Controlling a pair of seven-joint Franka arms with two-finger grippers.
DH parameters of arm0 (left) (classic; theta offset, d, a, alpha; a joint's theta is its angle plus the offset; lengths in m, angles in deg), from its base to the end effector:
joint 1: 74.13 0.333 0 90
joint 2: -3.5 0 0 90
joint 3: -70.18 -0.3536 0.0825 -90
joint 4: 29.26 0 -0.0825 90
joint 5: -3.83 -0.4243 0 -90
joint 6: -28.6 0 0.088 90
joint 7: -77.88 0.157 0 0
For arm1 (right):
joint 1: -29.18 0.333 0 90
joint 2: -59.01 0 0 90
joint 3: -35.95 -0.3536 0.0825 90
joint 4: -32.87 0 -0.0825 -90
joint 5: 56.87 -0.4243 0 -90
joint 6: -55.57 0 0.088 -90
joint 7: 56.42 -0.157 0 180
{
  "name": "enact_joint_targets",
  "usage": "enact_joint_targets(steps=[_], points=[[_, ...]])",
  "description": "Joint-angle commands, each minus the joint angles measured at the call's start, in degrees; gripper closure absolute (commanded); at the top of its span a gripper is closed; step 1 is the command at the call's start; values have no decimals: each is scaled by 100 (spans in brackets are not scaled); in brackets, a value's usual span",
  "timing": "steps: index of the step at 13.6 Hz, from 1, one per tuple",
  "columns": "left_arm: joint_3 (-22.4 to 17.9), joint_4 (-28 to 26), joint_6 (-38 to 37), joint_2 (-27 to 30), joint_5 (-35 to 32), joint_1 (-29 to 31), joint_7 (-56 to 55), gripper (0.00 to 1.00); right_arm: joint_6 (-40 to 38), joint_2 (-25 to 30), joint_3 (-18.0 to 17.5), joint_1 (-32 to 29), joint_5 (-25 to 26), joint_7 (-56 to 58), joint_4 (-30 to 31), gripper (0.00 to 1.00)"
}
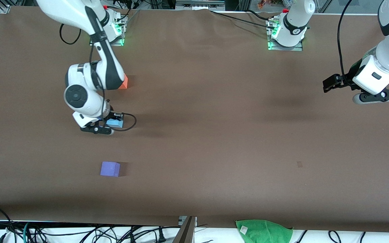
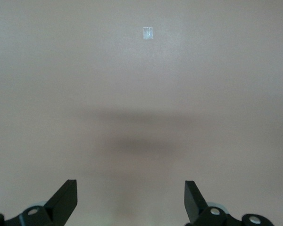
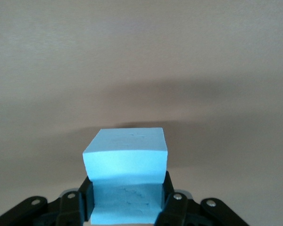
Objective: Place blue block between orange and purple blocks
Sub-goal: 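Carry the light-blue cube with the right gripper between the orange and purple cubes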
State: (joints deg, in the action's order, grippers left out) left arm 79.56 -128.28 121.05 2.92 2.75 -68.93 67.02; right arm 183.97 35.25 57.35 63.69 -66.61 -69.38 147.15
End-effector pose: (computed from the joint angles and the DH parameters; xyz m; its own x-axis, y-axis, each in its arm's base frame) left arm 0.5846 -0.0395 0.5297 0.9861 0.1158 -0.1189 0.1118 -0.9929 -0.0401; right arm 0.6085 0.1537 0.2099 0.9880 -0.0962 -0.1211 -0.0896 -0.9943 0.0585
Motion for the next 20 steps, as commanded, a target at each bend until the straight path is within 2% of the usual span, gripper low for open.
enact_joint_targets(steps=[1,3,6,8,9,10,11,13,15,20], points=[[38,67,18,-30,100,52,128,0,422,-15,-13,-50,-186,390,261,67],[46,67,18,-30,100,52,128,0,615,-59,-13,-85,-195,531,401,67],[55,67,18,-39,100,52,128,0,713,-190,-21,-85,-580,969,463,67],[55,67,18,-39,100,52,128,0,739,-234,-21,-85,-599,1015,463,67],[55,67,18,-39,100,52,128,0,739,-243,-30,-85,-599,1015,463,63],[55,67,18,-39,100,52,128,0,731,-261,-30,-85,-599,1015,455,35],[55,67,18,-31,100,52,128,0,722,-270,-30,-85,-599,1015,428,0],[55,67,18,-39,100,52,128,0,582,-156,-30,-85,-590,1050,262,0],[55,67,18,-39,100,52,128,0,-48,-41,5,-85,-555,1076,-184,0],[55,67,18,-39,100,52,128,0,-1753,-15,540,-85,-476,1883,-1424,0]])
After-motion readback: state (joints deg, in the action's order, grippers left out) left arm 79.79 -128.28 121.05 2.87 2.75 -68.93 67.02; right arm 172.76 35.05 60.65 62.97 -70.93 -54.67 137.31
